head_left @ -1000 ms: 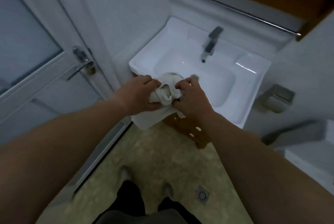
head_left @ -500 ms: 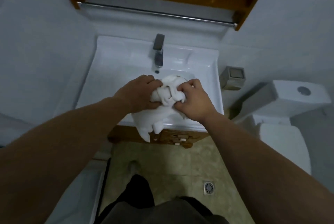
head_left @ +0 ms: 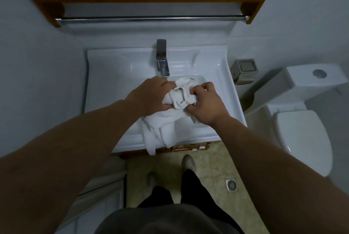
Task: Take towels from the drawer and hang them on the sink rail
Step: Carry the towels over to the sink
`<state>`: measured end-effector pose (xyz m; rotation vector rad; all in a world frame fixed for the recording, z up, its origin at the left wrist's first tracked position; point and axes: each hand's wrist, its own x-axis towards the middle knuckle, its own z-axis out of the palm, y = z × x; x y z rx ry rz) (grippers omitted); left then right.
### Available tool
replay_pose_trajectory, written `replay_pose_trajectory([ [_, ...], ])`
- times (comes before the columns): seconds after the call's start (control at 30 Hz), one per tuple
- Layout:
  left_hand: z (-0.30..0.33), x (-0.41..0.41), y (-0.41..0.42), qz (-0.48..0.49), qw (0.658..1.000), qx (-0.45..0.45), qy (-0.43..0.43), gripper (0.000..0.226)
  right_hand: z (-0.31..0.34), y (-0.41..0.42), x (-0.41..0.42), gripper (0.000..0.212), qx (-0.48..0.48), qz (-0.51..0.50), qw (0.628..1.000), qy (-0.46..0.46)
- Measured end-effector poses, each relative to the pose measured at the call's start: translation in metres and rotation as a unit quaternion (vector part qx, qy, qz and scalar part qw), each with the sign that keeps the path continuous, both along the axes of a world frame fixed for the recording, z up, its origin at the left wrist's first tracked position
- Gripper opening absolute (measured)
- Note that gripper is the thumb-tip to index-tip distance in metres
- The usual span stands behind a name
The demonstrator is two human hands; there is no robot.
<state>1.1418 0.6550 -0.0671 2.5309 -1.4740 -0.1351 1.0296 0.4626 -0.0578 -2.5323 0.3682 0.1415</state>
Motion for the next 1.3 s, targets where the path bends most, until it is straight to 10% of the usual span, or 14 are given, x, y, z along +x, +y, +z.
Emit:
replay_pose_trajectory([
  [0.37, -0.02, 0.019, -0.028, 0.155, 0.944, 0.284, 0.063, 0.067, -0.055, -0.051, 0.042, 0.07, -0.02, 0.035, 0.975, 0.219],
  [0.93, -0.09, 0.001, -0.015, 0.295, 0.869, 0.325, 0.228, 0.061, -0.127, -0.053, 0.063, 0.062, 0.039, 0.137, 0.949, 0.283],
  [1.3, -0.185, -0.003, 0.017, 0.307, 0.846, 0.302, 0.315, 0.063, -0.197, -0.024, 0.067, 0.037, -0.001, 0.004, 0.963, 0.27],
])
